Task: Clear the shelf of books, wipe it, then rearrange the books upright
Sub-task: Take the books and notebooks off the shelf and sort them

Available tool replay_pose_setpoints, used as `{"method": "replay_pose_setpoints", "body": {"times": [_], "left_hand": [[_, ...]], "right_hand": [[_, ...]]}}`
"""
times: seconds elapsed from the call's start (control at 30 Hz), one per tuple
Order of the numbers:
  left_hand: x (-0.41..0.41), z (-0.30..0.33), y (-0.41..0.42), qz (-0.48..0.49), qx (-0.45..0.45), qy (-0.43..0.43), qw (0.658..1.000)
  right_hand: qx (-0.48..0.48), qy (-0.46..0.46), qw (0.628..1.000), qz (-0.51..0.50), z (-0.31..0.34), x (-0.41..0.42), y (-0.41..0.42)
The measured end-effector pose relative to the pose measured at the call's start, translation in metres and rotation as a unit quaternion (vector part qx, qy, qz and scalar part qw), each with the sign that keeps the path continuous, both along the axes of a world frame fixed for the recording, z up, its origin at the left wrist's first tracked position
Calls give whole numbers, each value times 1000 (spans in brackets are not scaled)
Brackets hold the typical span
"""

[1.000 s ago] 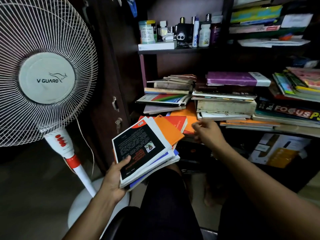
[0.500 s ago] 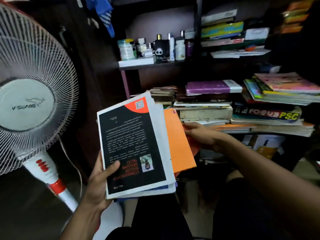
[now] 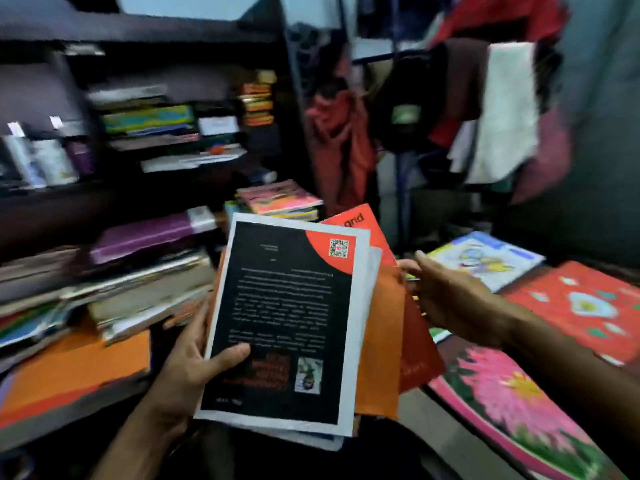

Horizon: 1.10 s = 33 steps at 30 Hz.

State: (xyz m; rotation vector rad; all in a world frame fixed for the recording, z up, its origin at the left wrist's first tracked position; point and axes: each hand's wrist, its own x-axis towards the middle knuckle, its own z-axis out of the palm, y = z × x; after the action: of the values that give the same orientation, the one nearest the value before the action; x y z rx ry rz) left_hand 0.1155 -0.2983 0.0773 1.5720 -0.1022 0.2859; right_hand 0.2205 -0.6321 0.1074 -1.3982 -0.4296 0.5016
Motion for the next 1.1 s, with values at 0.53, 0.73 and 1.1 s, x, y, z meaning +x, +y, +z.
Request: {"method": "replay_pose_setpoints", "body": {"times": [0.53,0.73,1.1], "left_hand": [[134,-23,-176,-110,52,-4,993],[147,-32,-194,-148,94,1,984],[157,-37,-193,-144,108,14,984]], "right_hand": [[137,-206,852,-461,-17,38,-123],[165,-173,817,-524,-38,35,-138],[189,-252,786,-532,24,58,-171]]}}
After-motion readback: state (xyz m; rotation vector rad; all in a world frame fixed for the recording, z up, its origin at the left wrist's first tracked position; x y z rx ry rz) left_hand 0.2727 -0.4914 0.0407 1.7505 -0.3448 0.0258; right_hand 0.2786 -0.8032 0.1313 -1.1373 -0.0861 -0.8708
